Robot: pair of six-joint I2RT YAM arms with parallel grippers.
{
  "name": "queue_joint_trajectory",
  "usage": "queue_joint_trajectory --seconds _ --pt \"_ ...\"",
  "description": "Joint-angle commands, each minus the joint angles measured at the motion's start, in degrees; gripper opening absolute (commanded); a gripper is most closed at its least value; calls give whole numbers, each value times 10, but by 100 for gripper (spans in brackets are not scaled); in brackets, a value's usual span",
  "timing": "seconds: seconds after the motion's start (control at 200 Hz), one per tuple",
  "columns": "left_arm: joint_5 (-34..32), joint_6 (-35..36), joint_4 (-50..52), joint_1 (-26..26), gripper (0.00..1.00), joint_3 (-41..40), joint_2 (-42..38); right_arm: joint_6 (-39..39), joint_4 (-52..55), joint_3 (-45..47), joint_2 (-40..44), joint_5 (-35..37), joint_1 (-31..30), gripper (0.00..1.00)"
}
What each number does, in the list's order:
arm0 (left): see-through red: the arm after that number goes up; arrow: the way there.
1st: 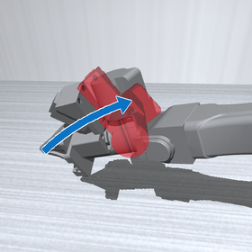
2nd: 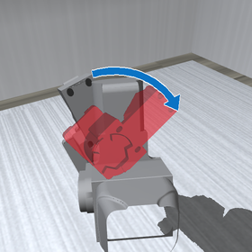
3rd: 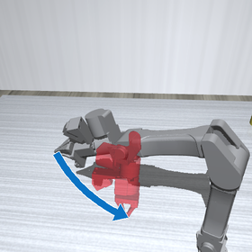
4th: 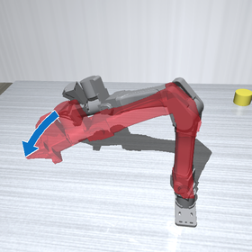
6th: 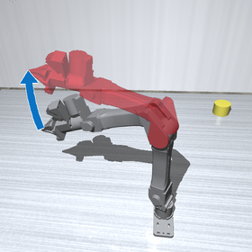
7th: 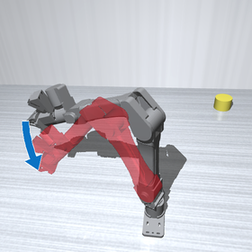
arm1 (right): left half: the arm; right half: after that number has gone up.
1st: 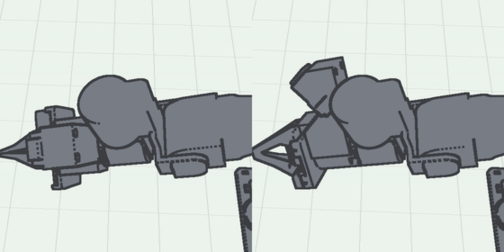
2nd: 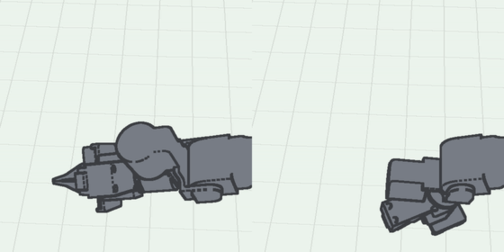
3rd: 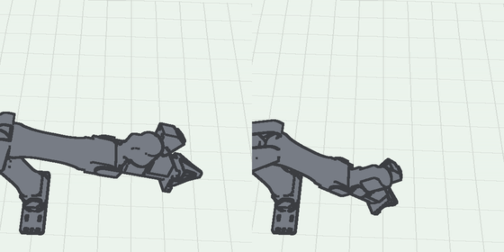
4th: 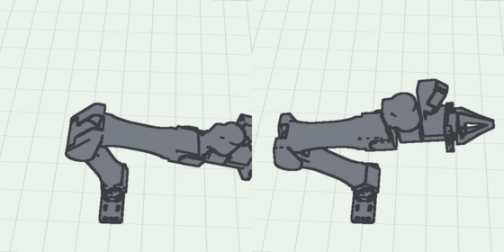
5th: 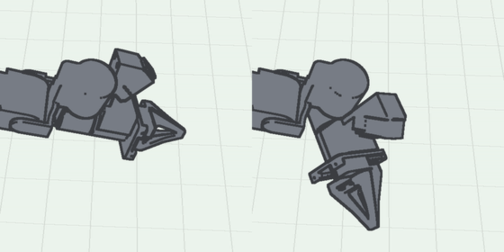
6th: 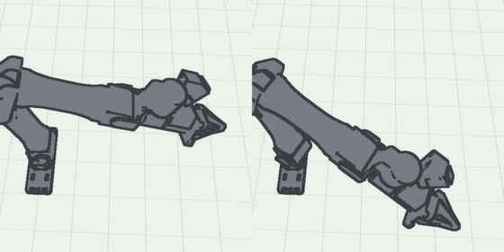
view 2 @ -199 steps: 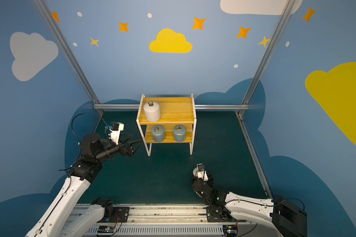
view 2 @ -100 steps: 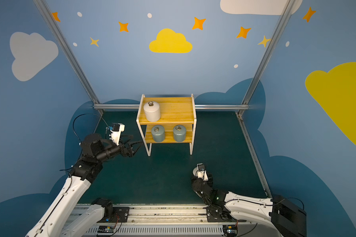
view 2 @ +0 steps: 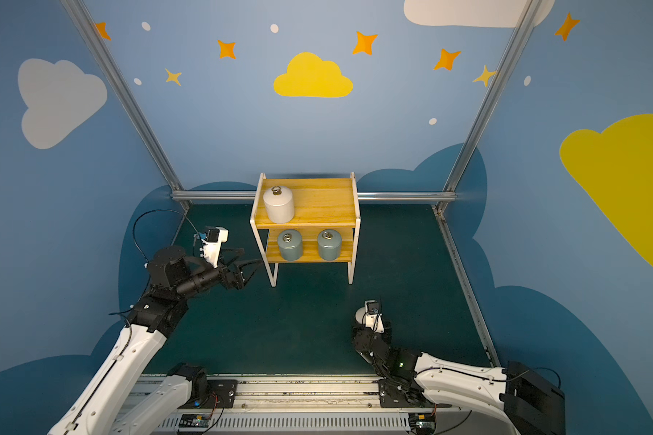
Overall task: Remove the tea canisters from the shelf
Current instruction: Place the tea canister at the center of the board.
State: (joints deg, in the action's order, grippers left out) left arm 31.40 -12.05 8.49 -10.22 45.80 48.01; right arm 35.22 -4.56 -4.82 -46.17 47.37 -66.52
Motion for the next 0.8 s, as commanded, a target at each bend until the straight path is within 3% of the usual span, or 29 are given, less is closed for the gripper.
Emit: queue_joint_trajectory --seconds 0.0,0.4,0.796 --pt "6 -4 -5 -2 100 -6 -6 21 31 -16 7 -1 -7 75" --pt "8 -3 -5 -2 100 -8 -9 53 45 -29 -30 12 -30 78" --pt "9 -3 -5 -3 100 -9 -14 92 128 -47 -2 12 -55 82"
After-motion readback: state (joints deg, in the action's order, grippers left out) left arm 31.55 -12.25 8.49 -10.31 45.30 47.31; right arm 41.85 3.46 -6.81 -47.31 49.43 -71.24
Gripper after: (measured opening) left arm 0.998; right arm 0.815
